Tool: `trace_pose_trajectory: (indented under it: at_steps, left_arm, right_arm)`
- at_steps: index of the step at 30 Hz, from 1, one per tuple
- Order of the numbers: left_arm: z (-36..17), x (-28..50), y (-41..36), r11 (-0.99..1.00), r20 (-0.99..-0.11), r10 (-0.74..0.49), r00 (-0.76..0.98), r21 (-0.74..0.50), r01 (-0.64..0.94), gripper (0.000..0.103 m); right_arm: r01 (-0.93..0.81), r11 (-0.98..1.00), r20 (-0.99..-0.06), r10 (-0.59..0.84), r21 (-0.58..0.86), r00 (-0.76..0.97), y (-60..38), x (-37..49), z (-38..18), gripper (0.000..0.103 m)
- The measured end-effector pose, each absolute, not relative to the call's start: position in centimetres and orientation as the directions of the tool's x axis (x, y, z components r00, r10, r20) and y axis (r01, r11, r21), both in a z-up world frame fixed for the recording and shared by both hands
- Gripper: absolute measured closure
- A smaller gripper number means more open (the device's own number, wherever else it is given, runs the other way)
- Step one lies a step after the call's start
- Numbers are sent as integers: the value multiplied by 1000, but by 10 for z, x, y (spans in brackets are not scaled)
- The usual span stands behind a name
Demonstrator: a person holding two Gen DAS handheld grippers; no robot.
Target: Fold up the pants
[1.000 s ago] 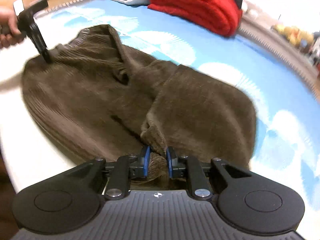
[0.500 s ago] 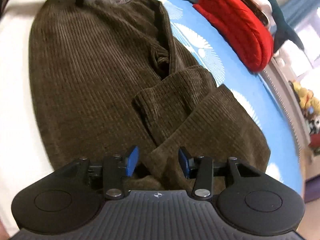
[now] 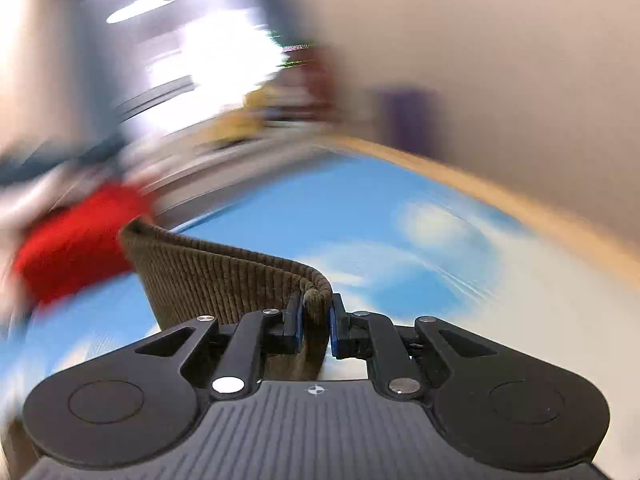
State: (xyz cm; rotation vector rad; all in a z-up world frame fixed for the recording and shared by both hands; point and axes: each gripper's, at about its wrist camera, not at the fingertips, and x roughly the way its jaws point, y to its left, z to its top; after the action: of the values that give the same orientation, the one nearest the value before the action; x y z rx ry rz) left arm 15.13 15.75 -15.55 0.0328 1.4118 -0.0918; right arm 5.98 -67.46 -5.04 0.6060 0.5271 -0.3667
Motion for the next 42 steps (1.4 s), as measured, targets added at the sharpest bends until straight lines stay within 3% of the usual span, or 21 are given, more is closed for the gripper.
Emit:
trace_pose_trajectory:
  at_steps: [1, 3, 7, 15, 18, 20, 23, 26, 29, 32, 34, 39, 42]
  left_arm:
    - [-155, 151, 160, 996, -986, -46, 160, -33, 85, 76]
    - [-153, 148, 166, 995, -984, -65, 167, -52, 81, 78]
    - [-152, 146, 168, 994, -983, -66, 173, -49, 99, 79]
    - [-149, 150, 168, 994, -987, -64, 150, -49, 101, 81]
    - [-147, 152, 175, 996, -986, -79, 148, -71, 62, 73]
    - [-147, 152, 177, 995, -984, -89, 154, -80, 59, 70]
    - [-153, 148, 172, 991, -986, -92, 141, -77, 106, 64]
    - [-157, 144, 165, 986, -989, -53, 137, -31, 163, 74]
    - [-153, 147, 164, 989, -991, -40, 127, -22, 143, 76]
    - [-140, 152, 164, 995, -986, 1, 167, 18, 101, 72]
    - [-127, 156, 165, 997, -973, 16, 228, 31, 64, 69]
    - [-107, 171, 169, 998, -949, 13, 316, -5, -58, 66]
    - [-109, 182, 158, 997, -948, 27, 316, 3, -75, 66]
  right_arm:
    - [555, 703, -618, -207, 445, 758, -697, 49, -66, 91]
    - [670, 618, -700, -258, 411, 666, -728, 31, -93, 91]
    - [730, 621, -824, -232, 284, 517, -744, 25, -137, 91]
    - [779, 608, -835, -342, 153, 430, -756, 20, -151, 91]
    - [741, 669, -859, -345, 59, 379, -744, 34, -153, 88]
    - [728, 684, -824, -439, -48, 358, -732, 42, -142, 77]
    - [695, 704, -713, -563, -149, 417, -708, 51, -116, 71]
    - [632, 751, -580, -605, -189, 546, -672, 60, -87, 62]
    - [500, 851, -495, -509, -163, 705, -630, 74, -68, 62]
    - [193, 971, -440, -236, -142, 866, -562, 89, -55, 64]
    - [-19, 990, -436, -44, -139, 899, -517, 96, -54, 71]
    - [-508, 835, -526, 339, -214, 780, -387, 102, -74, 73]
    - [-688, 668, -622, 418, -285, 663, -321, 96, -98, 71]
